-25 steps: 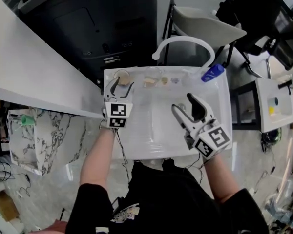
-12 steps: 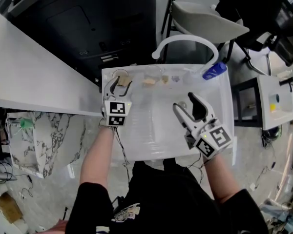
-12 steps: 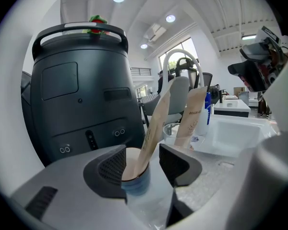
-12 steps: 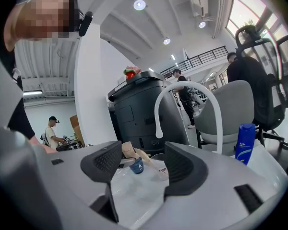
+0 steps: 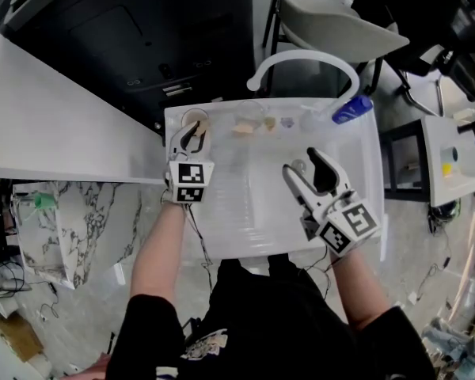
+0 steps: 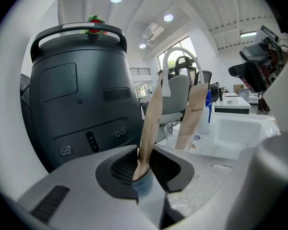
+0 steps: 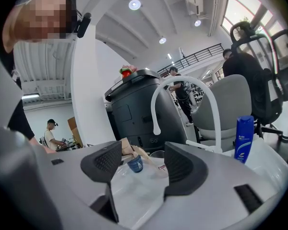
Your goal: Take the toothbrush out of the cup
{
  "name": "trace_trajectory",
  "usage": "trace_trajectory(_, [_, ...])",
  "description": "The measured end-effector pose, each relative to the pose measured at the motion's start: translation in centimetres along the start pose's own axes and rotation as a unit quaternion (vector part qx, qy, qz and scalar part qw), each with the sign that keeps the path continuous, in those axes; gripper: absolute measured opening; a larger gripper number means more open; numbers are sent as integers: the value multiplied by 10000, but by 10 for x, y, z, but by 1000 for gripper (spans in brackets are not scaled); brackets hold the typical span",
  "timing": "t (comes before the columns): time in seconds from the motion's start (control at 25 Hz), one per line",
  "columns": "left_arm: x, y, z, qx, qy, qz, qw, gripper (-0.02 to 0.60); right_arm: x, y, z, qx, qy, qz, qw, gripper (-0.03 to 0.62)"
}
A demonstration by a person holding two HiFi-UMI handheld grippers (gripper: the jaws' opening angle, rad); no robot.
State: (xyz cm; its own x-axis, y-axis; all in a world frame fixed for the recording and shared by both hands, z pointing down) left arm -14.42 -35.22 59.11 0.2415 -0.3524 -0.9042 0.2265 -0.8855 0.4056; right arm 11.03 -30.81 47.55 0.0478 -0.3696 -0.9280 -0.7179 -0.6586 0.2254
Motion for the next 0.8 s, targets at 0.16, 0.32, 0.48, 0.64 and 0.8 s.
trace_trajectory(0.16, [3,0,-1,38,79,-47,10000,55,-1,-2,-1,-19,20,-14,10000,270])
trace_trajectory(0.32, [7,-3,0,61,122,-95,9999,48,0,-5,-1,-32,22,-29,10000,272])
trace_trajectory(0.48, [14,-9,-2,70,115,-167,9998,47,3,-8,0,-25,20,-69,10000,272])
trace_trajectory(0.64, [23,-15,-3,84,104,-293,9995,46,4,-10,3,-3,20,-102,9999,270])
trace_trajectory(0.8, [34,-24,-5,121,138,-419,9990,46,4,-14,6,15,37,-127,9999,270])
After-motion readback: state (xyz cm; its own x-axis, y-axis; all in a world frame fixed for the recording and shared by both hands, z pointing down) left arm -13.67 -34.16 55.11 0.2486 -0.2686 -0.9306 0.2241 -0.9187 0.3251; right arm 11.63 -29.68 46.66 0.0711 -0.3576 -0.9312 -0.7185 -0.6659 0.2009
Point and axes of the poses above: the fingertips, and each gripper's own axes: y forward along the fingers, z to its left, x out of its top, the point moved 4 cm from there along -y, backward along the fingers, and after that the axes turned 5 degrees about -x, right-handed, at the moved point
